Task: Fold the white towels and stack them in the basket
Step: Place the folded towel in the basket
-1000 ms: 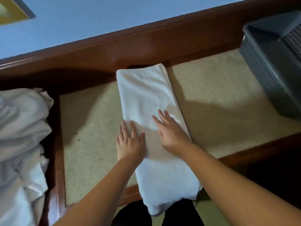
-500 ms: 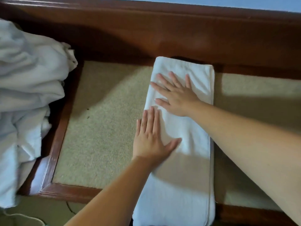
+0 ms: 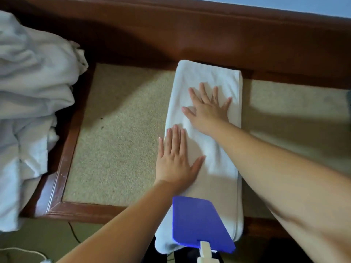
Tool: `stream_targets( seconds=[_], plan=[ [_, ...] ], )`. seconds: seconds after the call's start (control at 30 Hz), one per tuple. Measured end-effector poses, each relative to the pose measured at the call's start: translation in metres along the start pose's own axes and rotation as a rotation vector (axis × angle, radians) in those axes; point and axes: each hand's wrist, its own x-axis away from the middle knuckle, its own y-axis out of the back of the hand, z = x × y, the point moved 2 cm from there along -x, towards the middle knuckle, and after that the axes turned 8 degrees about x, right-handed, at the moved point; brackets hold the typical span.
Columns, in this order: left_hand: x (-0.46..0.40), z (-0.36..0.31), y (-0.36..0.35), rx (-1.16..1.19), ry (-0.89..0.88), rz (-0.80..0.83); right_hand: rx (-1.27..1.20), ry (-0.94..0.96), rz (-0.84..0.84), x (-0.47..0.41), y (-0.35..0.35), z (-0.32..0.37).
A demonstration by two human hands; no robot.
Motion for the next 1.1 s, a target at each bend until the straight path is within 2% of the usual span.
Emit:
stream_targets(
  seconds=[0.2,0.37,0.47,0.63,0.67,0.73,0.83,0.93,1.0,1.1],
  plan=[
    [0.099,-0.012,-0.024,-0.065,-0.121,0.041,-0.031,-0.098,-0.087,0.085,-0.061,0.007],
    [0.093,-0.012,-0.023,-0.103,-0.101,0.119,-0.022,-0.059,-0.025,0.077,-0.059,-0.001],
    [0.1,-0.004,-0.016,-0.081,-0.1,0.126,-0.023,-0.023,-0.02,0.102,-0.065,-0.007],
    [0.148,0.027,0.001,0.106,0.14,-0.143,-0.012,-0.027,-0.073,0.193,-0.104,-0.014],
    [0.16,0.033,0.002,0.15,0.161,-0.166,-0.034,-0.034,-0.068,0.214,-0.112,-0.014],
    [0.178,0.043,0.006,0.286,0.221,-0.11,-0.101,-0.069,-0.088,0.255,-0.126,-0.014],
    [0.198,0.049,0.014,0.476,0.368,0.014,-0.296,-0.307,-0.283,0.312,-0.14,-0.01],
    [0.213,0.052,0.019,0.468,0.501,0.086,-0.629,-0.668,-0.429,0.35,-0.152,-0.006],
    [0.219,0.055,0.018,0.463,0.594,0.174,-0.891,-0.846,-0.35,0.361,-0.164,-0.007],
    [0.224,0.056,0.018,0.611,0.652,0.296,-1.251,-0.954,-0.137,0.361,-0.177,-0.011]
  ],
)
